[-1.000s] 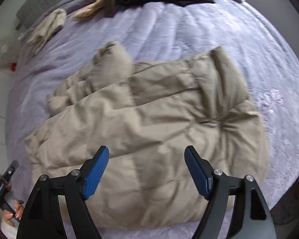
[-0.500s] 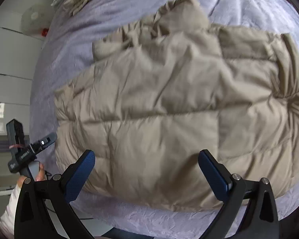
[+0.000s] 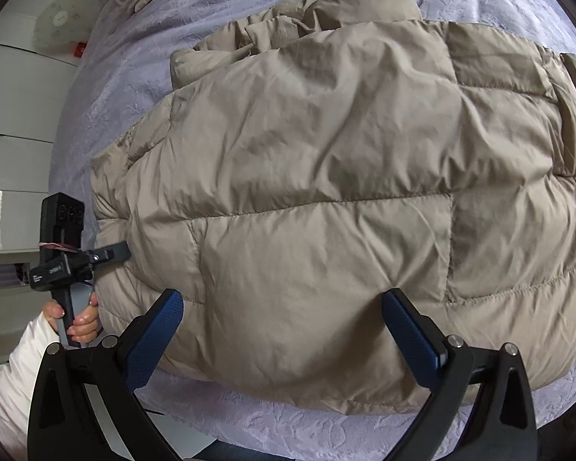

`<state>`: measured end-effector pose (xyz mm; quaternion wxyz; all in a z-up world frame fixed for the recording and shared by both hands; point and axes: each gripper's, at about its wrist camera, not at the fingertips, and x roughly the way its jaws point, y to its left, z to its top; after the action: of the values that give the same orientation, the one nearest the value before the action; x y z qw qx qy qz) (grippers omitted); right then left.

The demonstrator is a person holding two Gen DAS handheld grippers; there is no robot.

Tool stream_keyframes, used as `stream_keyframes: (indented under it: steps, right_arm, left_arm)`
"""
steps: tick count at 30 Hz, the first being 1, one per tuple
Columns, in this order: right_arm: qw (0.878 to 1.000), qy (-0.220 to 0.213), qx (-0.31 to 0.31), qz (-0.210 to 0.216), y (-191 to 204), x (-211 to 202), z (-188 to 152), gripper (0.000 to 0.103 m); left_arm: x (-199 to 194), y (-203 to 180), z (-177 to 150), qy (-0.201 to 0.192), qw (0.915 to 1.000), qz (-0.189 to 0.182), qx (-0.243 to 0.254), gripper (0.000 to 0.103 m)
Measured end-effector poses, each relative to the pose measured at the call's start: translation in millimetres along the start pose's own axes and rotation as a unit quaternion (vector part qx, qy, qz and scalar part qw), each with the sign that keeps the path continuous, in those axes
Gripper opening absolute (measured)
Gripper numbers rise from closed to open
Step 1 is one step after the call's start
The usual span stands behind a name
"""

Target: Fold large clothes

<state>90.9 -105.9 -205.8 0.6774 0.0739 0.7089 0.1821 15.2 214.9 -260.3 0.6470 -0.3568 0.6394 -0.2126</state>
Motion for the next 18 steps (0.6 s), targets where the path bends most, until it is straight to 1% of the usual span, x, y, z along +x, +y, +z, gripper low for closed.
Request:
stream_keyframes:
  steps: [2, 3, 4, 5, 6, 7, 9, 10, 11, 12, 13, 14, 16, 18]
  right_arm:
    - [1.000, 0.002, 0.003, 0.000, 2.1, 7.6, 2.0, 0.103]
    - [1.000, 0.003, 0.003, -0.001, 2.0, 8.7, 3.1, 0.103]
    - [1.000, 0.004, 0.004, -0.002, 2.4, 10.6, 4.4, 0.103]
    - [1.000, 0.003, 0.004, -0.001, 3.0, 10.9, 5.8, 0.103]
    - [1.000, -0.004, 0.004, 0.000, 3.8, 9.4, 6.9, 0.103]
    - [1.000, -0.012, 0.005, 0.001, 4.3, 7.4, 7.0, 0.103]
    - [0.999, -0.039, 0.015, 0.000, 2.4, -0.2, 8.9, 0.103]
    - [0.998, -0.056, 0.023, -0.002, 0.3, -2.8, 11.0, 0.099]
    - [0.997, -0.066, 0.028, 0.000, -2.0, -3.4, 13.5, 0.091]
    - [0.997, -0.069, 0.032, 0.000, -4.2, -1.2, 16.4, 0.061]
    - [0.997, -0.066, 0.038, -0.004, -6.7, 3.8, 20.2, 0.027]
    - [0.997, -0.061, 0.046, -0.002, -10.9, 10.7, 24.7, 0.021]
    - [0.996, -0.052, 0.061, 0.028, -19.6, 23.1, 33.4, 0.018]
    - [0.996, -0.046, 0.065, 0.047, -26.1, 30.9, 39.4, 0.018]
  left_arm:
    - [6.5, -6.9, -0.1, 0.014, 0.9997, -0.006, 0.017, 0.103]
    - [9.2, -12.2, -0.8, 0.020, 0.9994, -0.003, 0.028, 0.090]
    - [11.8, -17.6, -2.3, 0.029, 0.9988, -0.005, 0.039, 0.063]
    - [12.4, -19.4, -2.8, 0.035, 0.9985, -0.018, 0.038, 0.052]
    - [11.9, -21.6, -2.9, 0.037, 0.9981, -0.039, 0.031, 0.038]
    - [8.8, -26.0, -4.5, 0.032, 0.9979, -0.048, 0.030, 0.033]
    - [3.0, -37.9, -8.6, 0.027, 0.9978, -0.046, 0.040, 0.029]
    - [0.1, -44.5, -11.0, 0.025, 0.9976, -0.049, 0.043, 0.029]
    - [-3.8, -53.7, -14.2, 0.022, 0.9971, -0.055, 0.048, 0.029]
    - [-8.2, -65.5, -17.7, 0.019, 0.9963, -0.064, 0.055, 0.029]
    - [-13.2, -80.4, -21.3, 0.016, 0.9951, -0.074, 0.064, 0.029]
    - [-16.3, -90.7, -23.4, 0.013, 0.9942, -0.081, 0.069, 0.029]
    - [-22.2, -125.6, -28.7, 0.009, 0.9909, -0.101, 0.088, 0.029]
    - [-22.5, -156.8, -31.7, 0.008, 0.9877, -0.115, 0.105, 0.029]
